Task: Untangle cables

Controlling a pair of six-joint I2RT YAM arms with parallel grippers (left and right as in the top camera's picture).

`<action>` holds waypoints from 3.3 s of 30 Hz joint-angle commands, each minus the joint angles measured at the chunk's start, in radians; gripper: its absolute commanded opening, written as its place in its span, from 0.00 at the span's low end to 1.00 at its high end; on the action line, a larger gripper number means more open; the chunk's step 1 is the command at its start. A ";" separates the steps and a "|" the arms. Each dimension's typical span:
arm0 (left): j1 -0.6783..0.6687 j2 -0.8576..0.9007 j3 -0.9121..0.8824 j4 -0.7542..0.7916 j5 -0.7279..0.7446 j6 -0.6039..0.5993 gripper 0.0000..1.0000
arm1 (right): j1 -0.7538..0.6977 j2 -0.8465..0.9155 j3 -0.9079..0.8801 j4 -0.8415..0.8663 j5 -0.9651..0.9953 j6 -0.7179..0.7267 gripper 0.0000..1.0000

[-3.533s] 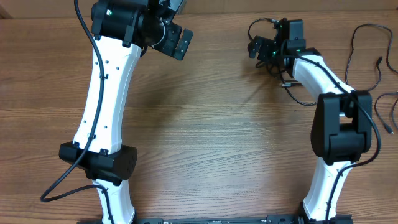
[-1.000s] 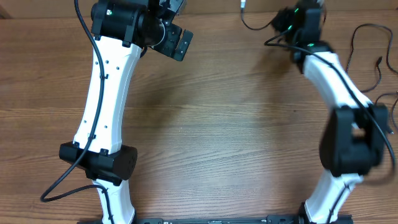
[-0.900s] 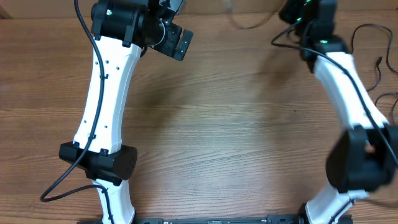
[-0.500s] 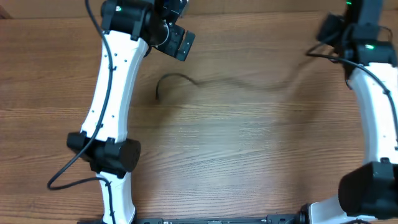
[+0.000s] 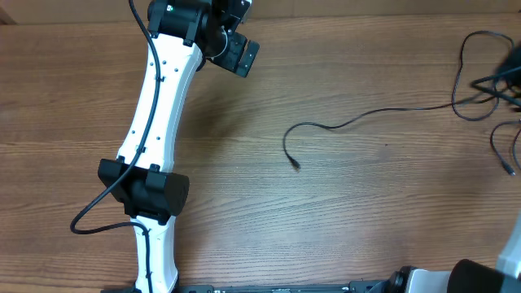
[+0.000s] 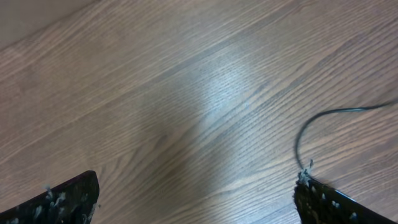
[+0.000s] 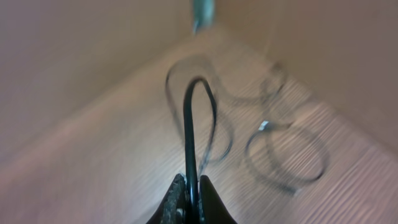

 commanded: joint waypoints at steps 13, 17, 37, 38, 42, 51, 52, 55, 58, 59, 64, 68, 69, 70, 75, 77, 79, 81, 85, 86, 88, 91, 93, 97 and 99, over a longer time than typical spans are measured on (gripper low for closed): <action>-0.001 -0.005 0.001 0.017 0.011 -0.014 1.00 | -0.345 -0.044 0.298 0.229 0.340 -0.154 0.04; 0.000 -0.005 0.001 0.011 0.010 -0.014 1.00 | -0.429 -0.038 0.298 0.286 0.339 -0.280 0.04; -0.002 -0.005 0.001 0.027 0.011 -0.033 1.00 | -0.456 -0.016 0.298 0.872 0.065 -0.651 0.04; -0.002 -0.005 0.001 0.033 0.011 -0.034 1.00 | -0.456 -0.014 0.293 0.872 0.065 -0.662 0.04; -0.002 -0.005 0.001 0.064 0.011 -0.034 1.00 | -0.456 -0.011 0.272 0.908 -0.012 -0.702 0.04; -0.002 -0.005 0.001 0.069 0.011 -0.033 1.00 | -0.480 0.006 0.269 0.833 0.021 -0.783 0.04; -0.002 -0.005 0.001 0.069 0.010 -0.033 1.00 | -0.499 0.013 0.260 0.809 0.066 -0.763 0.04; -0.001 -0.005 0.001 0.066 0.010 -0.033 1.00 | -0.574 0.022 0.191 0.789 0.180 -0.662 0.04; -0.001 -0.005 0.001 0.066 0.006 -0.032 1.00 | -0.643 0.022 0.113 0.775 0.184 -0.618 0.04; 0.000 -0.005 0.001 0.067 0.006 -0.032 1.00 | -0.656 0.022 0.092 0.772 0.171 -0.619 0.04; -0.001 -0.005 0.001 0.079 0.007 -0.033 1.00 | -0.672 0.026 0.006 0.666 -0.043 -0.536 0.04; -0.001 -0.005 0.001 0.074 0.008 -0.047 1.00 | -0.666 0.071 -0.100 0.563 -0.179 -0.276 0.04; -0.001 -0.005 0.001 0.069 0.008 -0.049 1.00 | -0.666 0.082 -0.132 0.553 -0.179 -0.225 0.04; -0.001 -0.005 0.001 0.064 0.008 -0.052 1.00 | -0.666 0.095 -0.166 0.539 -0.179 -0.181 0.04; -0.001 -0.005 0.001 0.048 0.008 -0.051 1.00 | -0.666 0.150 -0.347 0.497 -0.210 -0.014 0.04; -0.001 -0.005 0.001 0.048 0.008 -0.051 1.00 | -0.666 0.160 -0.413 0.494 -0.266 0.039 0.04; -0.001 -0.005 0.001 0.048 0.008 -0.051 1.00 | -0.666 0.163 -0.478 0.494 -0.369 0.089 0.04; -0.001 -0.005 0.001 0.047 0.008 -0.051 1.00 | -0.666 0.163 -0.512 0.494 -0.467 0.108 0.04; -0.001 -0.005 0.001 0.042 0.008 -0.051 1.00 | -0.666 0.163 -0.551 0.474 -0.707 0.110 0.04; -0.001 -0.005 0.001 0.040 0.008 -0.051 1.00 | -0.666 0.163 -0.559 0.470 -0.758 0.110 0.04; -0.001 -0.005 0.001 0.038 0.008 -0.051 1.00 | -0.666 0.163 -0.573 0.460 -0.813 0.110 0.04; -0.001 -0.005 0.001 0.038 0.008 -0.051 1.00 | -0.664 0.172 -0.592 0.461 -0.822 0.110 0.04; 0.000 -0.005 0.001 0.038 0.008 -0.051 1.00 | -0.658 0.187 -0.607 0.492 -0.826 0.107 0.04; -0.001 -0.005 0.001 0.035 0.008 -0.051 1.00 | -0.657 0.223 -0.647 0.587 -0.845 0.110 0.04; -0.001 -0.005 0.001 0.032 0.008 -0.051 1.00 | -0.658 0.244 -0.654 0.622 -0.847 0.110 0.04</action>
